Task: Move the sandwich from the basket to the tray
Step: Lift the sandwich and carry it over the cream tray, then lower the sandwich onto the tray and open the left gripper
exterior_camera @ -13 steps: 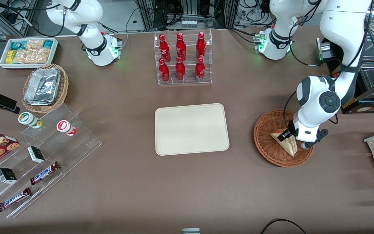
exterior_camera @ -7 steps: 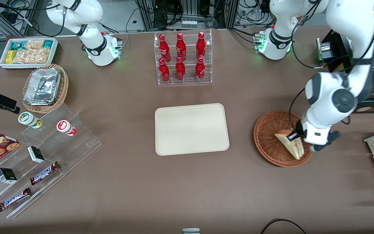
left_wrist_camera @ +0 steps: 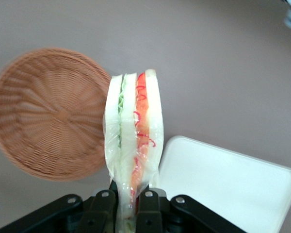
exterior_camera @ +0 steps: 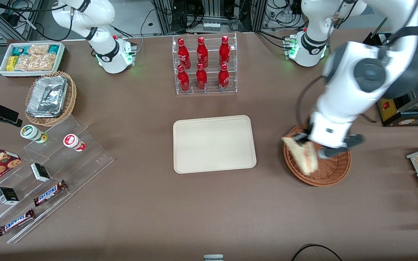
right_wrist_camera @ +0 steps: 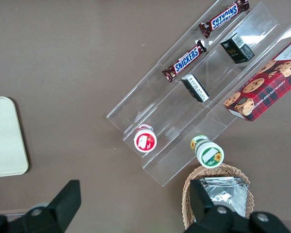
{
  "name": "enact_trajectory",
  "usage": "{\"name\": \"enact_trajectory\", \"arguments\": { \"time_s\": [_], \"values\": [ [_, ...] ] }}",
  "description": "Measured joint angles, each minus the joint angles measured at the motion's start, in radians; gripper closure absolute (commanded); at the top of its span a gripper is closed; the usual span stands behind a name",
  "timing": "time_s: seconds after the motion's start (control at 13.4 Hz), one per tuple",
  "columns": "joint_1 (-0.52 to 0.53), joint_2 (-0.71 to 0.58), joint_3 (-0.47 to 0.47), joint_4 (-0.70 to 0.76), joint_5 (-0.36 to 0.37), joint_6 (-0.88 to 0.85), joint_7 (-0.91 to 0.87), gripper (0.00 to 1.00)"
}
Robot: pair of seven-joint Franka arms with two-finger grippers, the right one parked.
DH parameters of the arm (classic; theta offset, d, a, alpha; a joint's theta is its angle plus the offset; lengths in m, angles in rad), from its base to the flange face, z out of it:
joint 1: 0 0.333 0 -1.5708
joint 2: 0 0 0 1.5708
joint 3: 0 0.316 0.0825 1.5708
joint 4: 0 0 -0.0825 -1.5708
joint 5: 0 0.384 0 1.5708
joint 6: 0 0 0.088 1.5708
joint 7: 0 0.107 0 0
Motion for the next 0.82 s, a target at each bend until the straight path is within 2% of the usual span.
{"name": "enact_trajectory", "arguments": {
  "time_s": [0.3, 0.6, 0.82],
  "values": [
    [-0.205, 0.168, -0.004, 0.107, 0.005, 0.015, -0.051, 1.00],
    [-0.357, 0.380, -0.002, 0.250, 0.124, 0.096, -0.197, 1.00],
    [-0.418, 0.492, -0.001, 0.278, 0.159, 0.145, -0.216, 1.00]
  ]
}}
